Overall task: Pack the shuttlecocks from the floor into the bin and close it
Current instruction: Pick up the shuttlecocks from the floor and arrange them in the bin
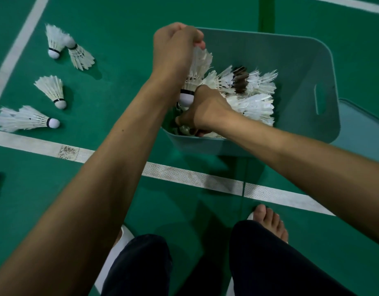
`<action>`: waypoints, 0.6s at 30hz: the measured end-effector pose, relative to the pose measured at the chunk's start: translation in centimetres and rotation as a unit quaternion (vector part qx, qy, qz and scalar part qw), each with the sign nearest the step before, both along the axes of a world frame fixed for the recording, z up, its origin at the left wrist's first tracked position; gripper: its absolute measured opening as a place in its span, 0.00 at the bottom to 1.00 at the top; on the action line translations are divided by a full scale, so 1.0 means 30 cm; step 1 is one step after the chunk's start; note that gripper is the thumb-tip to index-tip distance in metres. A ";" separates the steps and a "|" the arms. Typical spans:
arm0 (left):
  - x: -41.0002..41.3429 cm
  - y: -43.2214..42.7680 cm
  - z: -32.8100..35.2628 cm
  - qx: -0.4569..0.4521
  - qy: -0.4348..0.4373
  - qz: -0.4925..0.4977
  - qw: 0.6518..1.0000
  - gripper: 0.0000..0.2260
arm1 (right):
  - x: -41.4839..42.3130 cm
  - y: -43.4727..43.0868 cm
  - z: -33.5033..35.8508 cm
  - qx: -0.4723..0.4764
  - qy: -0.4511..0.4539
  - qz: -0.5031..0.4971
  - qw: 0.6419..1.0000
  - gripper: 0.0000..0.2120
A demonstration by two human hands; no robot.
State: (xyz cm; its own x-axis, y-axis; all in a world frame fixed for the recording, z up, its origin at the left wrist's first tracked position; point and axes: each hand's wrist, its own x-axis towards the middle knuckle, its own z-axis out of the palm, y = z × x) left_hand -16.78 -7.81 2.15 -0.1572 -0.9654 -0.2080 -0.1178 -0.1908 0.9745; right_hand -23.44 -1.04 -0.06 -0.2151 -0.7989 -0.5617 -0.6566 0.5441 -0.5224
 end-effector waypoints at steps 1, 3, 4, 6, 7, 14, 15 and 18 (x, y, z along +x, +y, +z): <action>0.002 0.000 0.002 -0.001 0.001 0.002 1.000 0.11 | 0.001 -0.003 -0.004 0.007 0.016 0.006 1.000 0.22; -0.001 0.003 0.006 -0.001 0.004 0.006 1.000 0.11 | 0.007 -0.007 -0.012 0.006 0.057 0.013 0.998 0.24; -0.004 0.003 0.006 0.001 0.007 0.009 1.000 0.11 | 0.011 -0.007 -0.013 0.001 0.071 0.016 0.997 0.24; -0.012 0.010 0.002 0.003 0.012 0.010 1.000 0.11 | 0.016 -0.004 -0.021 -0.005 0.072 0.017 0.997 0.22; -0.015 0.014 -0.001 0.001 0.011 0.009 1.000 0.11 | 0.016 -0.003 -0.028 -0.002 0.062 0.012 0.998 0.20; 0.000 0.026 0.008 -0.023 0.007 -0.011 1.000 0.09 | -0.063 0.029 -0.041 0.093 -0.050 -0.084 0.991 0.04; 0.003 0.027 0.008 -0.019 0.008 -0.015 1.000 0.09 | -0.086 0.037 -0.037 0.102 -0.080 -0.097 0.987 0.07; 0.007 0.031 0.000 -0.013 0.010 -0.024 1.000 0.09 | -0.138 0.055 -0.012 0.183 -0.180 -0.121 0.959 0.09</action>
